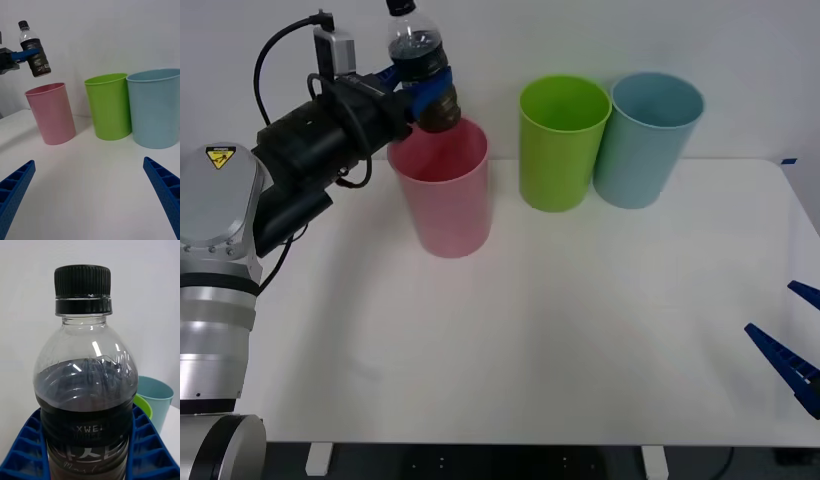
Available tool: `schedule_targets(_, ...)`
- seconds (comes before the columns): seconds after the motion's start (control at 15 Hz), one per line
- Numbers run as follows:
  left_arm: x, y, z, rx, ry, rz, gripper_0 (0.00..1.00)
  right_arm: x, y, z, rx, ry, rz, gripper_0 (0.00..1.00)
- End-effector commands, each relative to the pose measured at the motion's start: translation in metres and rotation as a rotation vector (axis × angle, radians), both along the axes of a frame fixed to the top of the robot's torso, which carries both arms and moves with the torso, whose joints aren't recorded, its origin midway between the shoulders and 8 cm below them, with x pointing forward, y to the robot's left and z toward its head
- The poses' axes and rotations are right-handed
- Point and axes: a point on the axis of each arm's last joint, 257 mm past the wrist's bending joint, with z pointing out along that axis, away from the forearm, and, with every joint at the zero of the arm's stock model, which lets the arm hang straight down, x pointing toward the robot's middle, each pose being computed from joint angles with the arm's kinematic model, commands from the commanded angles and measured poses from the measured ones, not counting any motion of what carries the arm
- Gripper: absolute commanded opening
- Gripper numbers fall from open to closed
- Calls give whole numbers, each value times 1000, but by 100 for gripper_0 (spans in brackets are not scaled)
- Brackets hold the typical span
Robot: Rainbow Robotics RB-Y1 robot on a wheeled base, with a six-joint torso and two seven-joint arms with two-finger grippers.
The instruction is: Grasp the object on the table and drop it into the matching bin: aluminum can to the light blue bin, PET bottle to the pink bin.
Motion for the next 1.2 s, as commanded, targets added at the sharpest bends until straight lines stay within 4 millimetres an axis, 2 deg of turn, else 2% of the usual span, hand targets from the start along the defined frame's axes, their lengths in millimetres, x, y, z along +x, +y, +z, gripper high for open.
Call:
schedule_targets(0.07, 0, 0, 1, -4, 0, 1, 100, 0, 0, 0, 0, 0, 0, 100)
schedule_targets(0.33, -2, -2, 3, -20, 1, -9, 100, 0, 0, 0, 0, 0, 0, 100)
schedule_targets(0.6, -7, 6, 3, -64, 9, -19, 100, 0, 0, 0, 0, 0, 0, 100)
schedule_targets(1.0, -32, 43, -2, -119, 6, -12, 100, 0, 0, 0, 0, 0, 0, 100)
schedule_targets(1.2, -53, 76, -8, -140, 4, 6, 100, 0, 0, 0, 0, 0, 0, 100)
